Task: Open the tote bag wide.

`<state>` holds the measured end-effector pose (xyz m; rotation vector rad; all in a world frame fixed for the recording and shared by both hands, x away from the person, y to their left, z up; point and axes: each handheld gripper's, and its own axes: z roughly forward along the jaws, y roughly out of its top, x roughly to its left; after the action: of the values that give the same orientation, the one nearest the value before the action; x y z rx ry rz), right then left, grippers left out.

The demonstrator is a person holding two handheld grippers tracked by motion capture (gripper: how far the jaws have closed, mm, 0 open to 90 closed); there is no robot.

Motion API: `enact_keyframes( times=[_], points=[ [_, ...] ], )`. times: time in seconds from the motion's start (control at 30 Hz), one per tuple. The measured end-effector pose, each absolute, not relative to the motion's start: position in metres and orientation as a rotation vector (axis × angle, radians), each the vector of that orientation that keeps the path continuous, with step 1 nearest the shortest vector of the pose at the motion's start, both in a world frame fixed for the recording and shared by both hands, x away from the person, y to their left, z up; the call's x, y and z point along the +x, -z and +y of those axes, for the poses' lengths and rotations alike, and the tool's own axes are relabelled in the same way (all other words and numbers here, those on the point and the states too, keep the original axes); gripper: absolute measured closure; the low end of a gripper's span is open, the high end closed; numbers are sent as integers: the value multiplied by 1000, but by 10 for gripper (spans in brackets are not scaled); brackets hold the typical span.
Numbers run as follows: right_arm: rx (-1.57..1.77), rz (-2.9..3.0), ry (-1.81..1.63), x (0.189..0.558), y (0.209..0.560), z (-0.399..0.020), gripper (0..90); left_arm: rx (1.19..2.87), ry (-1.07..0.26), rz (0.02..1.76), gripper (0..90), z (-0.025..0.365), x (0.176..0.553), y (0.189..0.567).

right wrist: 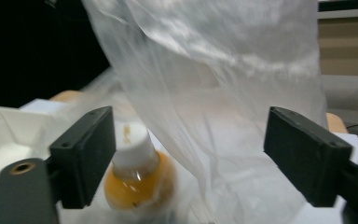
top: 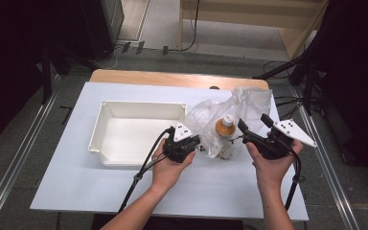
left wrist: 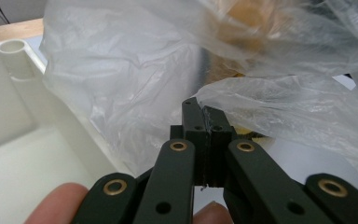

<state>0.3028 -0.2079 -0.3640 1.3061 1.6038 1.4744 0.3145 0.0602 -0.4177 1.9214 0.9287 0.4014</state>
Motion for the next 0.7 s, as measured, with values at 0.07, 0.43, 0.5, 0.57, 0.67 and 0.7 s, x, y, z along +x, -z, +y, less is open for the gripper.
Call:
enact_keyframes(
  times=[0.07, 0.43, 0.5, 0.57, 0.67, 0.7],
  points=[
    [1326, 1610, -1493, 310, 361, -206, 158, 1931, -401, 919, 900, 60, 312, 420],
    [1383, 1713, -1490, 353, 382, -203, 797, 1922, -483, 885, 900, 59, 295, 428],
    [1407, 1741, -1471, 358, 390, -202, 880, 1912, -478, 889, 900, 60, 293, 429],
    [1428, 1759, -1448, 362, 397, -202, 900, 1913, -479, 883, 900, 60, 291, 431],
    [1461, 1786, -1416, 366, 409, -202, 900, 1910, -486, 880, 900, 61, 288, 433],
    [1475, 1802, -1397, 368, 413, -202, 900, 1906, -490, 879, 900, 61, 287, 434]
  ],
)
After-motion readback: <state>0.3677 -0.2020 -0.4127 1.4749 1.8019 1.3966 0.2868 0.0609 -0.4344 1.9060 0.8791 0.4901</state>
